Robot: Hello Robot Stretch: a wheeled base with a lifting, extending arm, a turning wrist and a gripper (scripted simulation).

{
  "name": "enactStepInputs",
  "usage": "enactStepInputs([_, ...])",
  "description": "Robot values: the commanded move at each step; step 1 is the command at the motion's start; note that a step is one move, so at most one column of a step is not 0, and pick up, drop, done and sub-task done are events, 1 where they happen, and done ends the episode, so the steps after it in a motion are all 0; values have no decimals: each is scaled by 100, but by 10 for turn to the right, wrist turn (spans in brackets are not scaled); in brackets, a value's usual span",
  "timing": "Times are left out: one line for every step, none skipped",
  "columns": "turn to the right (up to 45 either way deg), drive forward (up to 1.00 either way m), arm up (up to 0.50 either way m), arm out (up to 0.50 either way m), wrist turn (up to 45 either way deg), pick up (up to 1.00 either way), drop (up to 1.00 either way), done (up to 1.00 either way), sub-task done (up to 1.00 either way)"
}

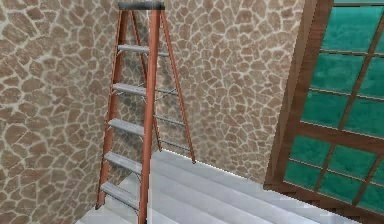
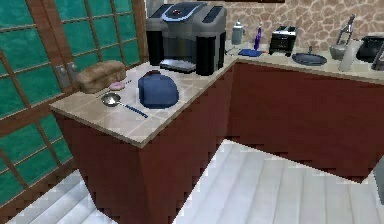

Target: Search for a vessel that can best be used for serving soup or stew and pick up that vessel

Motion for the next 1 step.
enactStepInputs([-150,0,0,0,0,0,0,0,0])
